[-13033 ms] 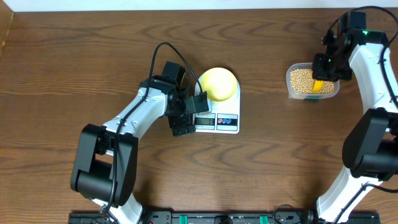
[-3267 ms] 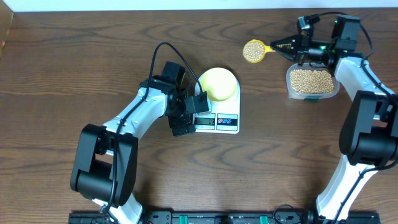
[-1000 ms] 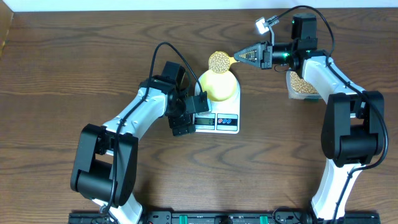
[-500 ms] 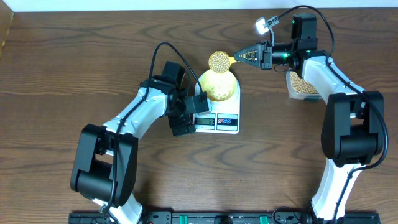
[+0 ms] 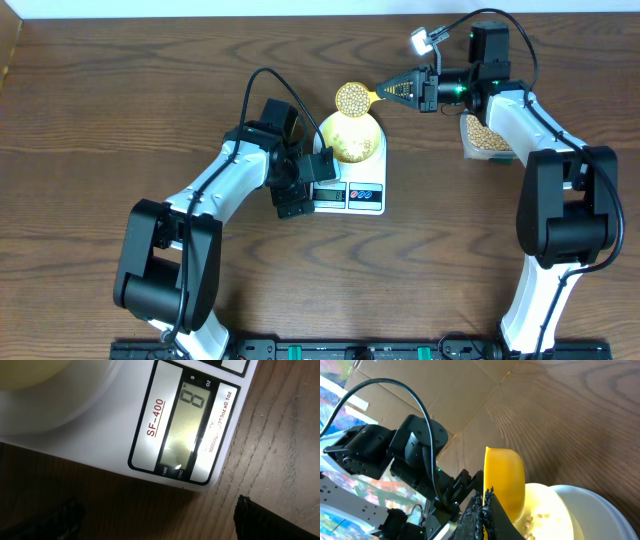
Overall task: Scoop item into bowl and weigh 50g on scale
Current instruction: 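Tilt the scoop with the right gripper to pour soybeans into the bowl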
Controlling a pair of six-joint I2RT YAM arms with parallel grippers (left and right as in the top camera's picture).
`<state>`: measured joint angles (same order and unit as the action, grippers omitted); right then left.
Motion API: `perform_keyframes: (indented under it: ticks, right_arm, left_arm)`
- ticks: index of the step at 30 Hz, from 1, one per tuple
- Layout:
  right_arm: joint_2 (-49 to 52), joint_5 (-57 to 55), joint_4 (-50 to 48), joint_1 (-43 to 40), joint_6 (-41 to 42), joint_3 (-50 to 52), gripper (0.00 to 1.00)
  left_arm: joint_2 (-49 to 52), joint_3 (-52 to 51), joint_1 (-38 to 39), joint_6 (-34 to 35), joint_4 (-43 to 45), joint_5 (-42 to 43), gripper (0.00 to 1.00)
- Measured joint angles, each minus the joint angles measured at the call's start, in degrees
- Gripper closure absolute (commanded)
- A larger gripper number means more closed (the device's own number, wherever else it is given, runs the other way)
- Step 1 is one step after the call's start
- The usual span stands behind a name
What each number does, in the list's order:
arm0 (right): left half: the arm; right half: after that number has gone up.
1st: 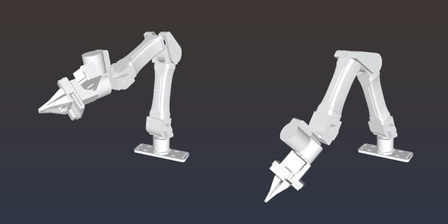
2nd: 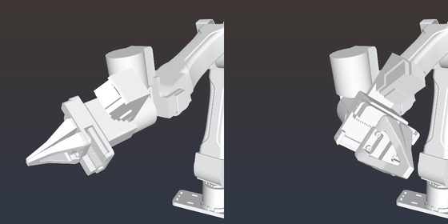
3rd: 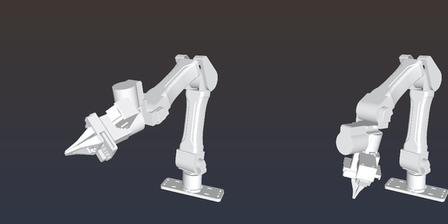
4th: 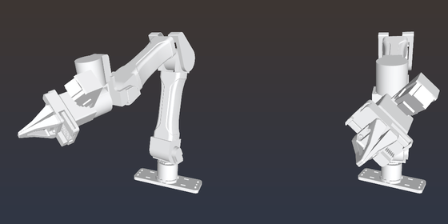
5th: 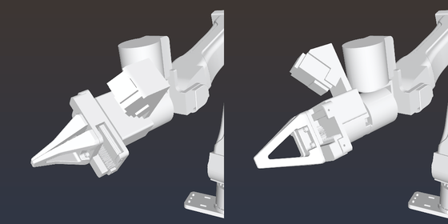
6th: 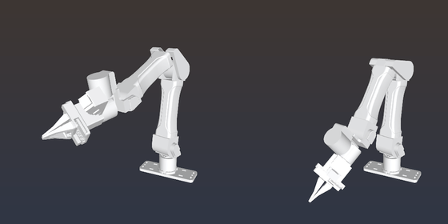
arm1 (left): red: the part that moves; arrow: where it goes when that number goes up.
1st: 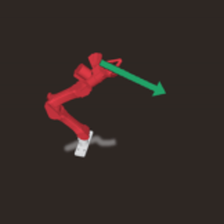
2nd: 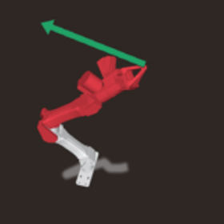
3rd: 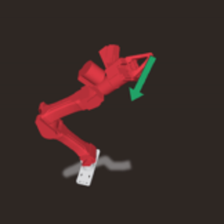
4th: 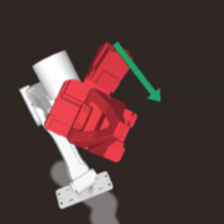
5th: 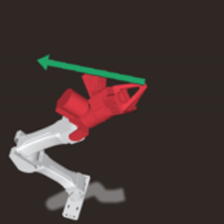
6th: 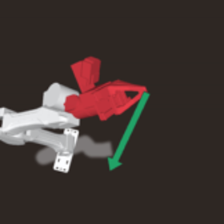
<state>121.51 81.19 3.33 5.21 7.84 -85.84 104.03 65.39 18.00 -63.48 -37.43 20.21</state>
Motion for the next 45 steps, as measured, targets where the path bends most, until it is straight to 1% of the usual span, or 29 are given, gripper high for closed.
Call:
perform_keyframes:
  ticks: [9,18,45]
  right_arm:
    - [0.0,0.0,0.26,0.0,-5.79,0.07,0.98]
    - [0.0,-0.07,0.26,0.0,-11.74,0.2,0.99]
    - [0.0,-1.27,0.24,0.0,-15.04,0.22,0.99]
  left_arm:
    - [0.0,0.0,0.0,0.0,0.0,0.0,0.02]
    - [0.0,0.0,0.0,-0.02,0.0,0.02,0.02]
    - [0.0,0.0,0.0,-0.02,0.0,0.02,0.02]
